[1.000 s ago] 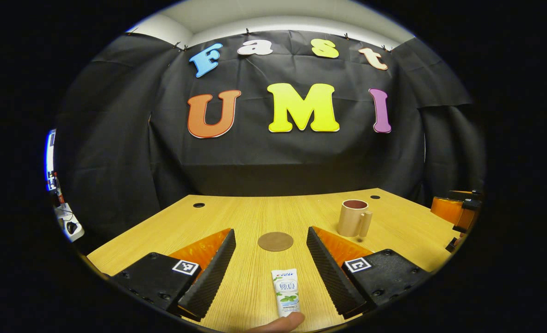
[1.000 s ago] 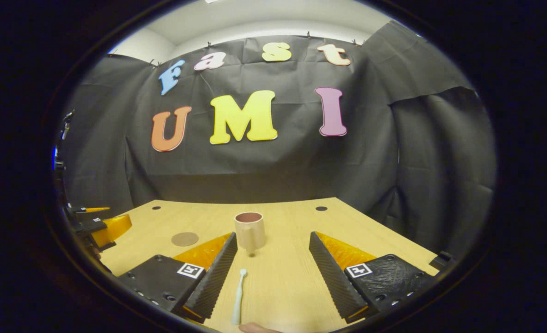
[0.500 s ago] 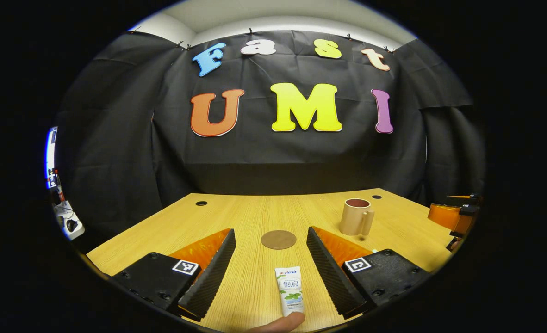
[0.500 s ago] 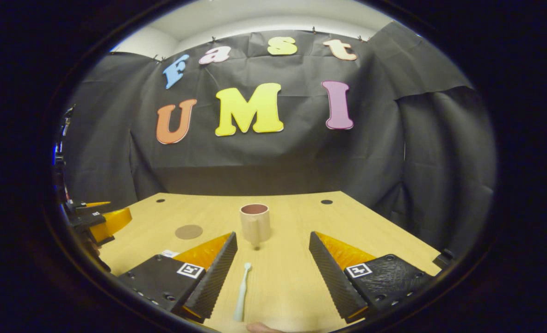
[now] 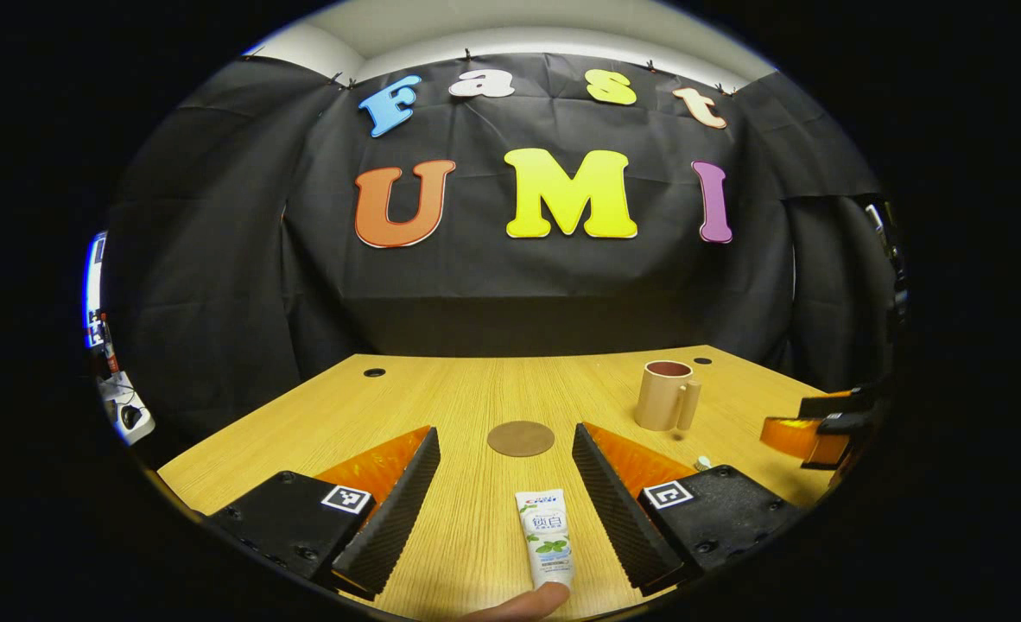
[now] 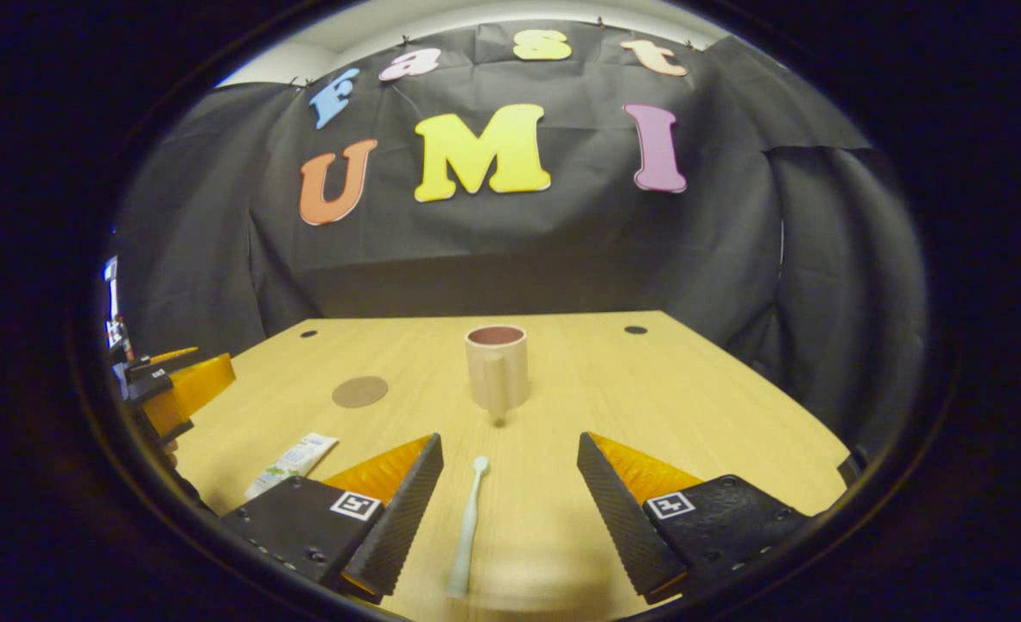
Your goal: Put the toothbrush and toothpaste on the desktop into the cup, then pick up the cup and place it on the coaster on the desktop.
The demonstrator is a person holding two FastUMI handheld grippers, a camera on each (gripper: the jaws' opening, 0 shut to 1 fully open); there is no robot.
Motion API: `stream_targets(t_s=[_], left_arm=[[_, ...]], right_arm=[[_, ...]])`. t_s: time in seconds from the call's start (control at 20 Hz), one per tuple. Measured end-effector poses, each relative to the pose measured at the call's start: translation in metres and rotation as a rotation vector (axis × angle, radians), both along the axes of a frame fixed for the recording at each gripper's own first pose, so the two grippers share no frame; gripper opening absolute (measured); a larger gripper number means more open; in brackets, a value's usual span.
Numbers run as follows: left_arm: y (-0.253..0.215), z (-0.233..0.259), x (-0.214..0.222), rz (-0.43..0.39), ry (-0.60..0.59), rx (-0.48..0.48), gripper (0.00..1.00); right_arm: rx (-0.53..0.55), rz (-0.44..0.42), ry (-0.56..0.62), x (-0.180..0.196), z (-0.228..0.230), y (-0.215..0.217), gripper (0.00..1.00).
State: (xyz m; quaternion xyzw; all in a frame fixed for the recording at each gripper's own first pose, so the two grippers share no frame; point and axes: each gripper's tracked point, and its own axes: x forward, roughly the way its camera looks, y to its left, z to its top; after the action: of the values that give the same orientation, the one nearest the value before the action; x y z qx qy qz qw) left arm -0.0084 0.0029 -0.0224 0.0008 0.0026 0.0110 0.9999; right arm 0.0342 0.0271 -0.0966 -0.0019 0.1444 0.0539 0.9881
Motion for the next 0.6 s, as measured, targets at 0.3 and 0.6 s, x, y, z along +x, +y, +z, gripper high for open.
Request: stream_targets(t_s=[0.3,0.6], left_arm=[[0.001,-0.012,0.002,-0.001,0.032,0.001,0.98],[-0.001,-0.022,0.003,-0.013,0.071,-0.016,0.98]], right_arm=[[-0.007,-0.001,0.174,0.023,-0.049,0.014,0.80],[-0.008,0.017,0.229,0.023,-0.064,0.029,0.54]])
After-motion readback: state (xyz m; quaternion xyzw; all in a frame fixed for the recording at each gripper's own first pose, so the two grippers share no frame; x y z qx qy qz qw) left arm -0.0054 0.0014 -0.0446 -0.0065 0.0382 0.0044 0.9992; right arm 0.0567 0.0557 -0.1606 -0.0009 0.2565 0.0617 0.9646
